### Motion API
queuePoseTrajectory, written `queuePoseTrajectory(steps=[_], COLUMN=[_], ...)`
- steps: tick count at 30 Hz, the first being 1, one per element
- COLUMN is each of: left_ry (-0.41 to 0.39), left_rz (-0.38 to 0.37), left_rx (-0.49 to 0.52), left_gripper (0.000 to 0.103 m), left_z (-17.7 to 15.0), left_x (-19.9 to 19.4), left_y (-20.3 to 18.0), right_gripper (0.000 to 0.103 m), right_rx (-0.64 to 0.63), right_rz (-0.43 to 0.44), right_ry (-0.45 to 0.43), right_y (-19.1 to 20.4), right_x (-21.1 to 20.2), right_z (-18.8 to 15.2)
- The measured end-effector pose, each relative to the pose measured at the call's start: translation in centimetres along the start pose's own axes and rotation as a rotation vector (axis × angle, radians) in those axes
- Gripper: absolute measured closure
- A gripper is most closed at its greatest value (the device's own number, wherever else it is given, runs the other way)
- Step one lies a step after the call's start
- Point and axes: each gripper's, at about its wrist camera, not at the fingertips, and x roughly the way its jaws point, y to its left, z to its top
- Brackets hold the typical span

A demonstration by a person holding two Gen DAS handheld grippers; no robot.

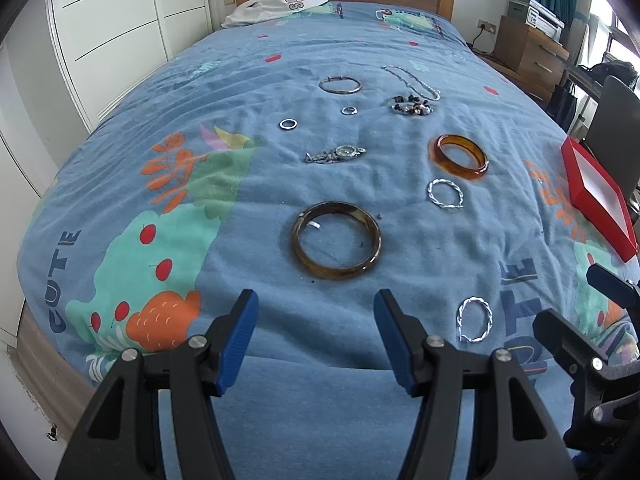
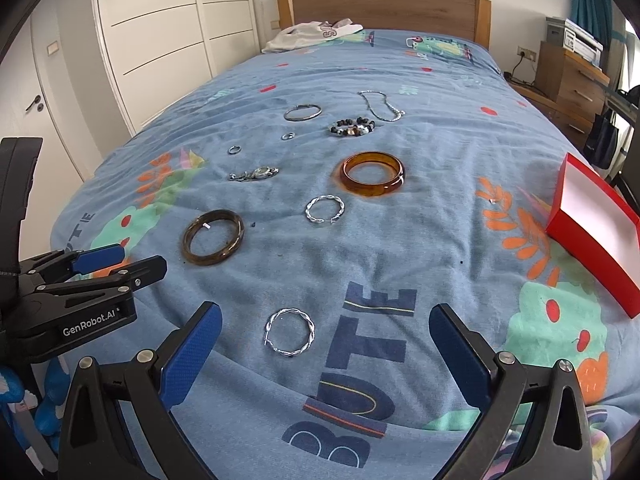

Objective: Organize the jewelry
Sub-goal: 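Move both tools toward the dark bangle and twisted silver hoop, then grasp the dark tortoiseshell bangle with left tool while right tool grasps the twisted silver hoop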

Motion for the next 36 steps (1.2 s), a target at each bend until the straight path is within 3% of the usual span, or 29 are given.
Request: queuePoseTrajectory(steps=[11,18,25,30,36], left_ry=[-0.001,0.002,0.034,0.051,0.080], left_rz=[0.013,0.019,-0.039,-0.073,-0.124], left_rx=[0.000,-0.022,-0.016,0.012,0.079], left_gripper=[0.045,0.045,0.045,0.045,0.045], left_z=[0.0,1.2,1.8,2.5,3.6], left_x=[0.2,0.4,1.3,2.3,4.2], left_y=[0.2,2.0,2.3,1.5,-0.9], right_gripper=[0.007,0.022,0.040,0.043,0.056], right_rx=[0.008,0.028,0.039,0.047,0.051], right_rz=[0.026,0.048,0.098,0.118,0.152], right_ry=[0.019,0.058,0.107,0.128,0.174], right_y=[-0.4,-1.2,-1.3,-1.5,-1.7], right_x=[0.5,1.4,2.6,3.3,4.9], right_z=[-0.3,-0.8,-1.4,-1.6,-1.7])
